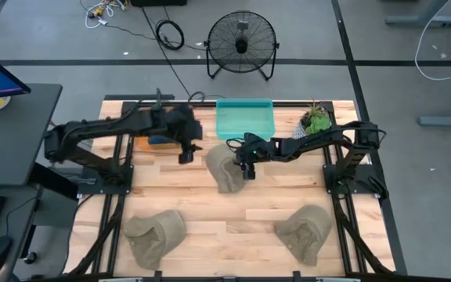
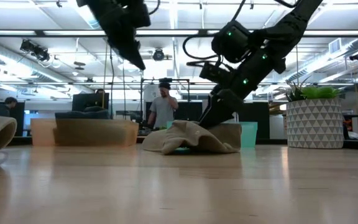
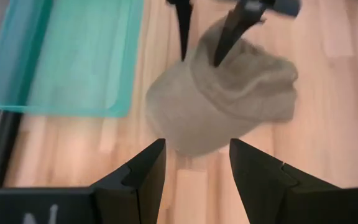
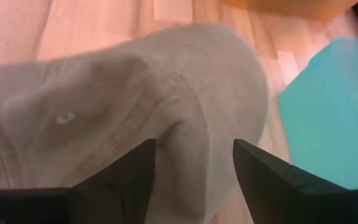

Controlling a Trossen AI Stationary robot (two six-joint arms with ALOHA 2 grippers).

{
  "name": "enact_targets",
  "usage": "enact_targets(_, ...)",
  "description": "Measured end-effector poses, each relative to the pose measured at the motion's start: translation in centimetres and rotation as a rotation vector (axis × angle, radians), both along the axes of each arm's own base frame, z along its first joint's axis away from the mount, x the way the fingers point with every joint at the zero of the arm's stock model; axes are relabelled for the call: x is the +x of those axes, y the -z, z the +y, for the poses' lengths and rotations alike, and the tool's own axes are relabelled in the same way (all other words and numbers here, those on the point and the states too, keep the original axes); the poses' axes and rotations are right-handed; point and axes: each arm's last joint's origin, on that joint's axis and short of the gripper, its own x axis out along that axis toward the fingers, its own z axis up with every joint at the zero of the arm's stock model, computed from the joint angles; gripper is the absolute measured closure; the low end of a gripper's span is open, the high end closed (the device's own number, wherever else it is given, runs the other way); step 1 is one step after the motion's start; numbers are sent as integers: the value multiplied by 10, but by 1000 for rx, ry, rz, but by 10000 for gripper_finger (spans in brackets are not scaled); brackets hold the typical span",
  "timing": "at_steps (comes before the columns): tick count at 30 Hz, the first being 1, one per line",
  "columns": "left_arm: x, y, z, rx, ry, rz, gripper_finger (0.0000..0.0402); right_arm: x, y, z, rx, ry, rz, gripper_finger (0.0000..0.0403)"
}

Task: Pick & Place hat
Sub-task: Put the top brown cap into the green bin

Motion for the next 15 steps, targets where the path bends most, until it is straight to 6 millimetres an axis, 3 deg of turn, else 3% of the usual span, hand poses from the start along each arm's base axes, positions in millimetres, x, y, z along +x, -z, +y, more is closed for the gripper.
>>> enact_targets(5,-21,34,-15,0,-20,-220,220,3,15,0,19,-14,26,224)
enact_targets(9,-25,55,-20,17,-24,-450,220,5,17,-1,8,28,23,282)
enact_targets(13,-28,74,-21,-10,-50,-501,220,4,15,-3,9,106,7,372)
enact_targets(15,-30,81,-21,-43,-75,-483,220,3,11,-3,8,109,2,389)
